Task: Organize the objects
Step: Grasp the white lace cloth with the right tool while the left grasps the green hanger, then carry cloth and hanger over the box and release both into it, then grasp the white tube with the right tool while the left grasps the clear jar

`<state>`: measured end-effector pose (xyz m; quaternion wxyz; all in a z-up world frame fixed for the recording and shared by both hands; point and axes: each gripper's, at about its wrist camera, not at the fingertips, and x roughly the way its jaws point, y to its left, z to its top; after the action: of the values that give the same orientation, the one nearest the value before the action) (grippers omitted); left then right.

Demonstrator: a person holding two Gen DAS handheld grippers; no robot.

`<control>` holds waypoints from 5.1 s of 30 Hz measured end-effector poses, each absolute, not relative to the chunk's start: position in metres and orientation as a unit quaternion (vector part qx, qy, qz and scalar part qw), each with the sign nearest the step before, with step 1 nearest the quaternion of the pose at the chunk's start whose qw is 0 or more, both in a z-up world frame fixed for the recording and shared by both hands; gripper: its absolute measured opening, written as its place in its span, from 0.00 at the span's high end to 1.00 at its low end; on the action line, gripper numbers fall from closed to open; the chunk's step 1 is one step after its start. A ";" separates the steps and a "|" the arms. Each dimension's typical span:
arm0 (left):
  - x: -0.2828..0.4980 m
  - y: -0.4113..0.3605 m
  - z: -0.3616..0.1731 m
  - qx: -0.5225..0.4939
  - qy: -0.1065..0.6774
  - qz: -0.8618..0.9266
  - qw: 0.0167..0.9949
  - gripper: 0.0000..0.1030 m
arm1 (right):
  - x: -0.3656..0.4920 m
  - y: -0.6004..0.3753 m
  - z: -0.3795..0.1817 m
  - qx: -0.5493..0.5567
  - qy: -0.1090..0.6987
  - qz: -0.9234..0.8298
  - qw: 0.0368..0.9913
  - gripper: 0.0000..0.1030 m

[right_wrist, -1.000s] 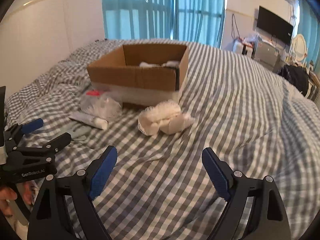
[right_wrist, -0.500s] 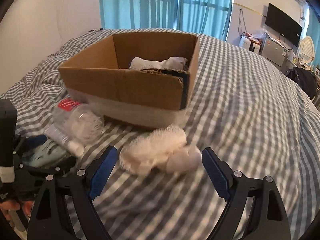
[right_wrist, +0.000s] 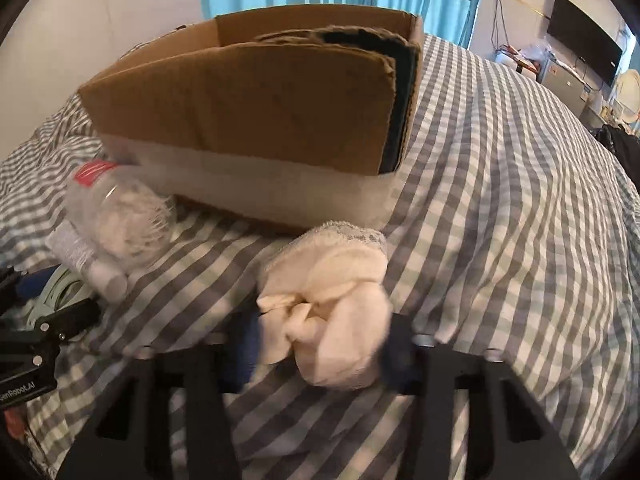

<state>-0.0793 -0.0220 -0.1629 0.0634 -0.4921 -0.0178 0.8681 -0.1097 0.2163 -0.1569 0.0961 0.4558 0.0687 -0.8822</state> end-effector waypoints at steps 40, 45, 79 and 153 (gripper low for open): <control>-0.083 -0.001 -0.012 -0.362 -0.044 0.920 0.142 0.45 | -0.016 0.212 -0.005 0.337 0.072 -0.931 0.121 0.76; -0.128 -0.003 0.015 -0.337 -0.046 0.930 0.142 0.45 | -0.049 0.205 0.024 0.315 0.090 -0.935 0.139 0.76; -0.283 0.022 -0.091 -0.399 0.032 0.909 0.114 0.45 | -0.246 0.207 -0.061 0.387 0.058 -0.903 0.177 0.76; -0.051 -0.056 -0.132 -0.389 0.005 0.921 0.000 0.00 | -0.033 0.156 -0.158 0.490 0.037 -0.866 0.095 0.54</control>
<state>-0.0510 -0.0559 -0.1318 0.0003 -0.3888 0.0050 0.9213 -0.0334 0.1560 -0.1577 0.0949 0.4901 0.0366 -0.8657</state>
